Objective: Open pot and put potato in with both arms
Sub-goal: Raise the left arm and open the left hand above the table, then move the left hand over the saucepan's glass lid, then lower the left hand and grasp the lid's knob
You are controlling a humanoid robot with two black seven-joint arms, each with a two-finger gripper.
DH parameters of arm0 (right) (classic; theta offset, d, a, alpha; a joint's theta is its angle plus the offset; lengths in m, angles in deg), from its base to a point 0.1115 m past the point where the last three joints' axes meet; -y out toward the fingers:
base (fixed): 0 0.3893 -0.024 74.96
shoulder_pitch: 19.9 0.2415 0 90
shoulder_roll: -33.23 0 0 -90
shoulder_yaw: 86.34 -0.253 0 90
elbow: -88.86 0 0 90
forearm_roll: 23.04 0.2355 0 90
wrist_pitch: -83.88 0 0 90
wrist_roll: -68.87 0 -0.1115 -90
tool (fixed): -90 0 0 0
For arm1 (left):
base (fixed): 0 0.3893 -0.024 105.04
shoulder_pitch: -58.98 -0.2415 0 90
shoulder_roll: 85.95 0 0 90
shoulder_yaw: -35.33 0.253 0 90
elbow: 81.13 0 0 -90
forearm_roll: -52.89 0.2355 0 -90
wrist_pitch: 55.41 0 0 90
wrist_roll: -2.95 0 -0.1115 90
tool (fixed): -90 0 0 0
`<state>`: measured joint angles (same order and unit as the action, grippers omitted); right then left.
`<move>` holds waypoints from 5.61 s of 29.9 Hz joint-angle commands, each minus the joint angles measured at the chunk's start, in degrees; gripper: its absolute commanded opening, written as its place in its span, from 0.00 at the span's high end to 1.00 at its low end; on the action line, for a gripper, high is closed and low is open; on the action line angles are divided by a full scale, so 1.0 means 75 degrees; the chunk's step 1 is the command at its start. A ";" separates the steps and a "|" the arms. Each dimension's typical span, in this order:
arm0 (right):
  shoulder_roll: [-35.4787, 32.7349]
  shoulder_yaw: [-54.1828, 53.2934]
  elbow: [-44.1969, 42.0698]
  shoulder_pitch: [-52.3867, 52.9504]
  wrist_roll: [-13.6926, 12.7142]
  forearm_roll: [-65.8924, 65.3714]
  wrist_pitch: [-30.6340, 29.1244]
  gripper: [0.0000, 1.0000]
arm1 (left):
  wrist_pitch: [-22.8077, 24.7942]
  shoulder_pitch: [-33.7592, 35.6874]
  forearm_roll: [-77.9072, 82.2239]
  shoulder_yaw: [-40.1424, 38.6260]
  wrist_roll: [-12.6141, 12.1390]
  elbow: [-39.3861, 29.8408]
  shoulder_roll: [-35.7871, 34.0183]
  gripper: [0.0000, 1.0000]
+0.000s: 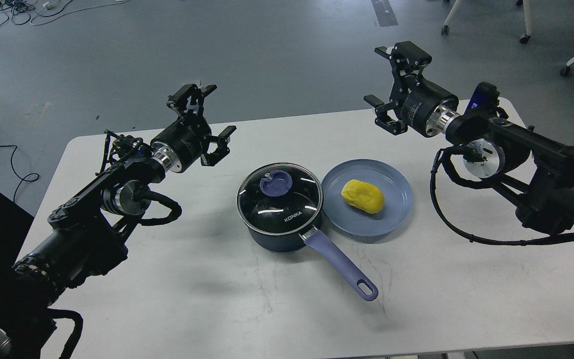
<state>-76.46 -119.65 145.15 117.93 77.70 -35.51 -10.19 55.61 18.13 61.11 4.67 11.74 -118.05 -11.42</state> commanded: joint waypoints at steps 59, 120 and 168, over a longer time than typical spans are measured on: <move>-0.0550 0.0234 0.0183 0.0314 0.0229 -0.0095 -0.0066 0.00 | -0.0728 0.0817 0.0087 0.0116 0.0140 0.0001 0.0164 0.02; -0.0807 -0.0398 -0.0063 -0.0951 -0.0041 0.0713 -0.0055 0.00 | -0.6471 0.1122 1.4068 0.3784 0.2561 -0.1863 -0.0936 0.02; -0.0796 -0.0399 -0.0391 -0.0834 -0.0029 0.0690 -0.0078 0.00 | -0.6536 0.0372 1.4455 0.4007 0.2561 -0.2156 -0.0961 0.02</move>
<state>-82.28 -122.82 142.21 111.62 77.39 -30.34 -10.78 6.58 21.35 169.95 34.63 30.95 -134.22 -18.80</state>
